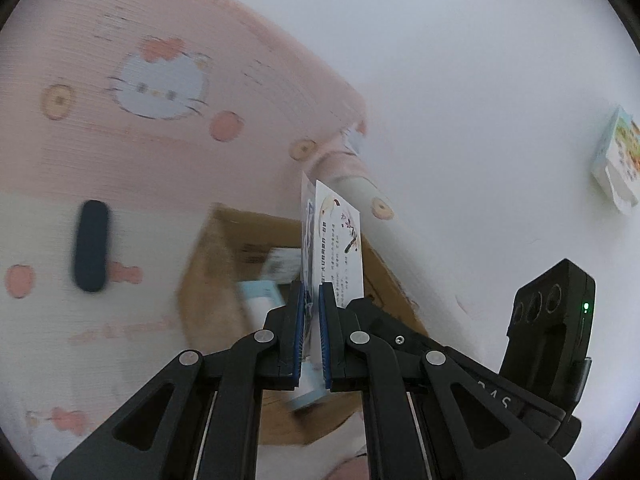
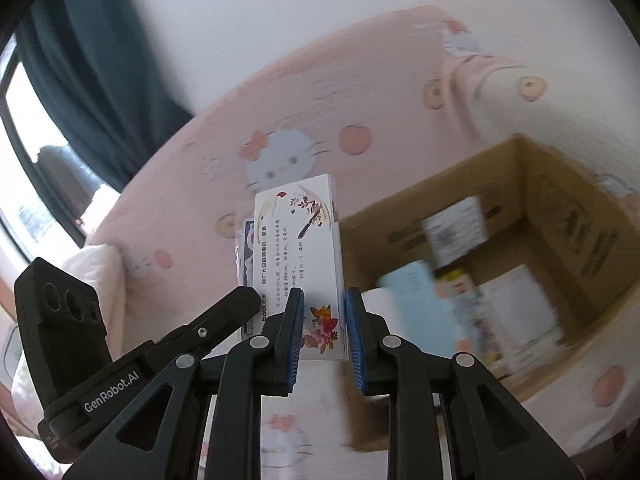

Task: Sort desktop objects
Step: 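Carry the cards in both tools over and into the cardboard box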

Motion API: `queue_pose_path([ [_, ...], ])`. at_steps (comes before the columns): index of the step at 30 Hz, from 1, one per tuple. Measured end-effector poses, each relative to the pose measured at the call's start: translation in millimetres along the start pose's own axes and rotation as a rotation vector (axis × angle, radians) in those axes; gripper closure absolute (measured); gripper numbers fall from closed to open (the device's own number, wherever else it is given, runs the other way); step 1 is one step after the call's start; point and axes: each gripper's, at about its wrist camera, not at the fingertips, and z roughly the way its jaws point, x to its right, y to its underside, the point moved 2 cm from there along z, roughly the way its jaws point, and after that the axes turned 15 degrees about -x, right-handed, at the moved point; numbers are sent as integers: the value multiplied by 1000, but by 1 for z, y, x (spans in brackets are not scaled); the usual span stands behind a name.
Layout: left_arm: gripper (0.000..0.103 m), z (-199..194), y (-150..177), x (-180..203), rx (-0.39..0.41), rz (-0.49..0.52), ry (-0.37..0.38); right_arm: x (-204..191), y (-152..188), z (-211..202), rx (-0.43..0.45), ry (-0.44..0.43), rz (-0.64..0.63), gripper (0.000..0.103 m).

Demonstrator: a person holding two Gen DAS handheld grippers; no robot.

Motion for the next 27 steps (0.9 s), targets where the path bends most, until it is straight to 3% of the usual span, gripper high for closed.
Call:
queue_pose_path([
  [6, 96, 61, 4, 25, -104, -5, 49, 53, -10, -11, -20, 67, 45, 84],
  [11, 96, 95, 8, 41, -157, -12, 44, 91, -18, -20, -39, 98, 71, 84],
  [21, 96, 149, 7, 46, -248, -76, 46, 132, -29, -8, -117, 144, 66, 84],
  [27, 96, 171, 10, 53, -263, -73, 19, 151, -33, -4, -141, 156, 75, 84],
])
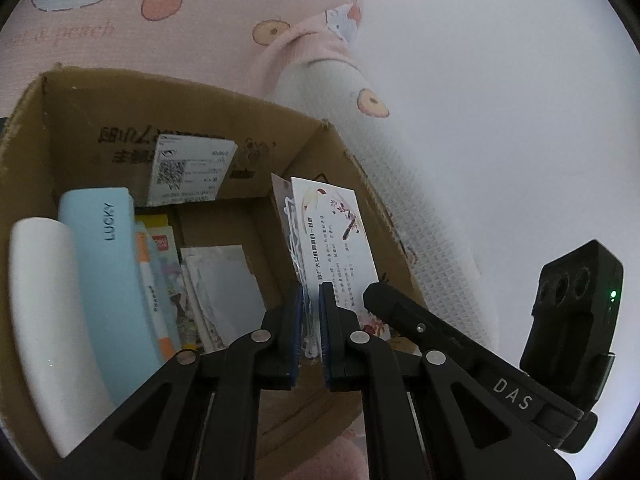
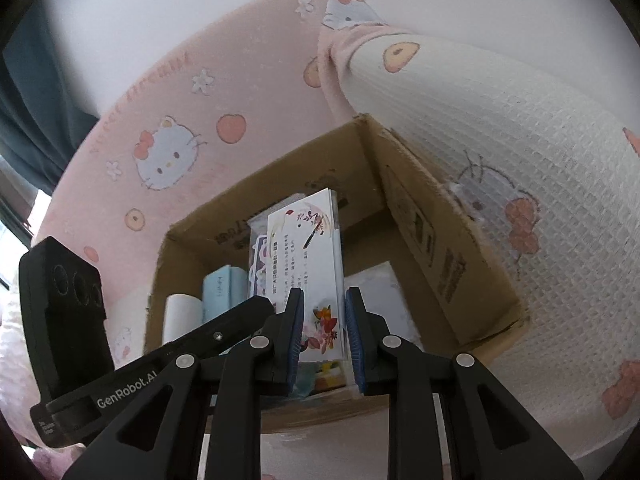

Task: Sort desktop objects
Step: 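Carry the cards in both tools over and into the cardboard box, then open both tools to drop the cards into the box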

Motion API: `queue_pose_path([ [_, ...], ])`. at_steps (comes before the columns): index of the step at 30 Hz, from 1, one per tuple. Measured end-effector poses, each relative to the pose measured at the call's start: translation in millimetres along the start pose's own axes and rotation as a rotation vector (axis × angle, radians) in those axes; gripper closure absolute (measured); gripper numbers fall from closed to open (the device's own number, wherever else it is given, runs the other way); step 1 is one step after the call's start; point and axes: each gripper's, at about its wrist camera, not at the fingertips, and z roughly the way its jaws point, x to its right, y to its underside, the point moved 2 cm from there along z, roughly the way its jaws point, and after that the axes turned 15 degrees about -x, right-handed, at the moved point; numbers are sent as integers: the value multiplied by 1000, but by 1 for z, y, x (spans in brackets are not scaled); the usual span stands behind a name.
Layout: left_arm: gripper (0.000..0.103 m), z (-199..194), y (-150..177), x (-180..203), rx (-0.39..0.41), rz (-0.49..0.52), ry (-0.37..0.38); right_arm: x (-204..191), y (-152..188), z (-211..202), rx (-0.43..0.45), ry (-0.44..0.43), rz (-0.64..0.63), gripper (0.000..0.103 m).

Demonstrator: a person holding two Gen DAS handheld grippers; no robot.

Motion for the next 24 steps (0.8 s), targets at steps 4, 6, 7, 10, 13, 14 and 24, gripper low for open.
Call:
queue_pose_path([
  [4, 94, 9, -2, 0, -10, -5, -28, 7, -5, 6, -16, -1, -3, 84],
  [6, 93, 13, -5, -2, -19, -18, -30, 8, -8, 8, -16, -5, -3, 84],
  [7, 92, 13, -5, -3, -23, -24, -28, 9, -9, 9, -12, -3, -6, 84],
  [10, 81, 16, -6, -6, -35, -33, -49, 9, -12, 16, -30, 18, -16, 84],
  [13, 56, 30, -9, -18, -130, -117, -55, 14, -15, 23, -56, 67, 12, 83],
  [14, 51, 30, -9, -21, -139, -149, -25, 16, -16, 21, -46, 72, 28, 78],
  [24, 38, 16, -7, -19, -88, -149, -53, 21, -16, 5, -15, 46, 60, 52],
])
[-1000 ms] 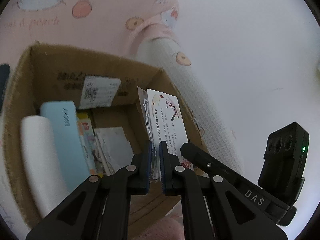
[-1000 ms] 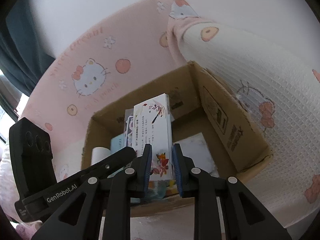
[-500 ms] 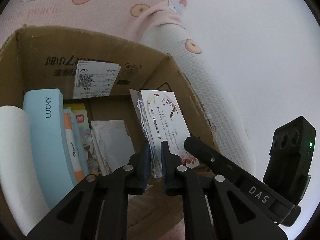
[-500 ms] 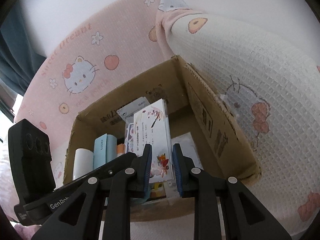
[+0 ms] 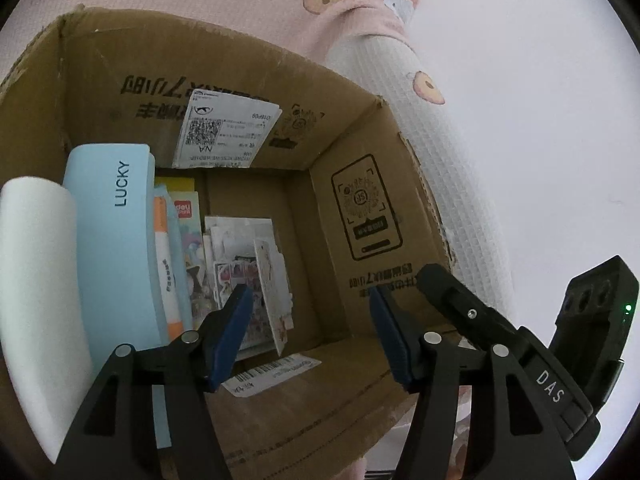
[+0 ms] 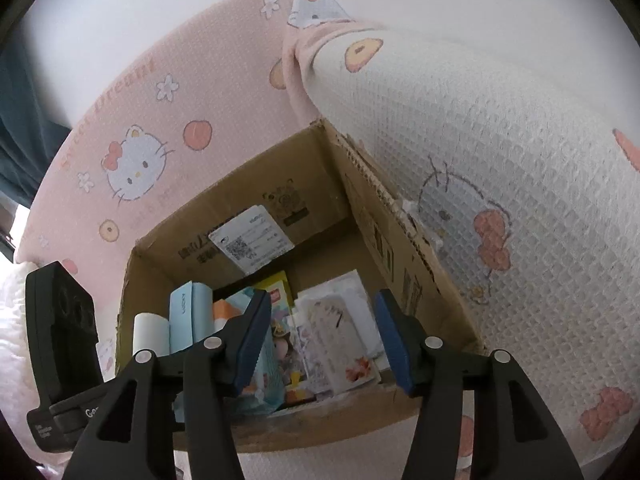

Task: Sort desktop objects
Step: 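Open both tools to drop the cards into the box, then move both open tools from the box toward the navy glasses case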

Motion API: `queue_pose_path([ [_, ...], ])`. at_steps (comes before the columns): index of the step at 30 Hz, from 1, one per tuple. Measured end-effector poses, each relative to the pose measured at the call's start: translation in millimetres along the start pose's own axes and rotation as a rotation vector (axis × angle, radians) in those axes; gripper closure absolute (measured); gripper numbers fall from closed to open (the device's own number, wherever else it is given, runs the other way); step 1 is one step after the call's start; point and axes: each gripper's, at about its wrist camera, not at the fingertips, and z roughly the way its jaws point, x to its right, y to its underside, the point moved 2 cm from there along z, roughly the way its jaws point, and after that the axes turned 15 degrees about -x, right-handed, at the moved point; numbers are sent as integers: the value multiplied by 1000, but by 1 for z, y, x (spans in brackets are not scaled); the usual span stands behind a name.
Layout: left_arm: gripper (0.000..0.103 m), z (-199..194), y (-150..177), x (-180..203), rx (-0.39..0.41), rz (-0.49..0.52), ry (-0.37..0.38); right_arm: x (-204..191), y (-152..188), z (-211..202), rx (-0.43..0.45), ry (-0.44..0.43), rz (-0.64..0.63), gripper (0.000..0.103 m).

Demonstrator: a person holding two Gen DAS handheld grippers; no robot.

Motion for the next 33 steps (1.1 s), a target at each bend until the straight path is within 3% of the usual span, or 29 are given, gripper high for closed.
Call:
queue_pose_path([
  [10, 38, -44, 13, 9, 88, 42, 2, -34, 10, -24, 38, 22, -47, 51],
  [17, 38, -87, 28, 8, 139, 70, 56, -75, 28, -45, 66, 61, -100, 50],
  [33, 33, -179, 68, 9, 270, 246, 119, -154, 64, -85, 163, 95, -155, 49],
])
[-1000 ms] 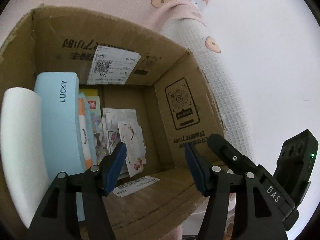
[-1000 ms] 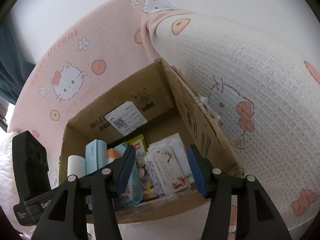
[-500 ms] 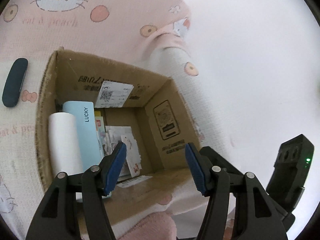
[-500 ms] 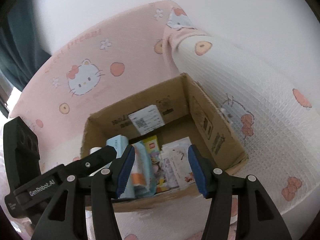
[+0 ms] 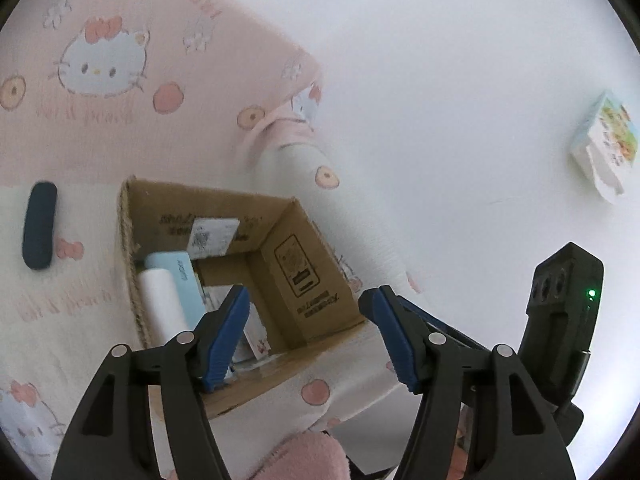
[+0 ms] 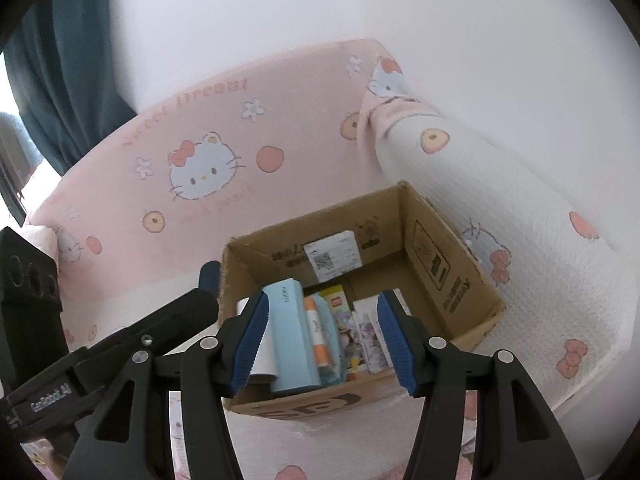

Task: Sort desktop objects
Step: 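Move both open tools from the box toward the navy glasses case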

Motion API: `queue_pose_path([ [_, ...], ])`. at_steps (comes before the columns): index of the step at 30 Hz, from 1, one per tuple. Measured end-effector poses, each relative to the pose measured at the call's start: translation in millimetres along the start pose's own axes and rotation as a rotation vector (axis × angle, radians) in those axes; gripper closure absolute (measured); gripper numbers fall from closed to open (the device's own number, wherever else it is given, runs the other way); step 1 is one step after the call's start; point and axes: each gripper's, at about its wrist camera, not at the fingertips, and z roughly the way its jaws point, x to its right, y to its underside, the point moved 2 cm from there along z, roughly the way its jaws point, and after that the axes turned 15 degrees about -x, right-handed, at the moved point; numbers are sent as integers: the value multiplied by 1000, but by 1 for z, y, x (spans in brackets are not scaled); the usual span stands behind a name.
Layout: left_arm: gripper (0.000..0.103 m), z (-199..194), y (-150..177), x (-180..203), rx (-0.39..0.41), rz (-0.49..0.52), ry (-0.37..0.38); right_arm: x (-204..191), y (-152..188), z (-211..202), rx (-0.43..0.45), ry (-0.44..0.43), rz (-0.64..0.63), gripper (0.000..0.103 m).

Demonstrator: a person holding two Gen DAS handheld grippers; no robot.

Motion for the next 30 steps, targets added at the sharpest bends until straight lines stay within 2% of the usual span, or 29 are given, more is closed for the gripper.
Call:
queue_pose_path([
  [14, 32, -43, -2, -48, 34, -60, 2, -53, 5, 11, -14, -21, -26, 49],
  [21, 32, -72, 1, -102, 51, -108, -97, -92, -1, 51, -72, -97, -57, 48],
  [30, 32, -115, 20, -195, 68, -215, -261, -163, -5, 125, -192, -192, -149, 48],
])
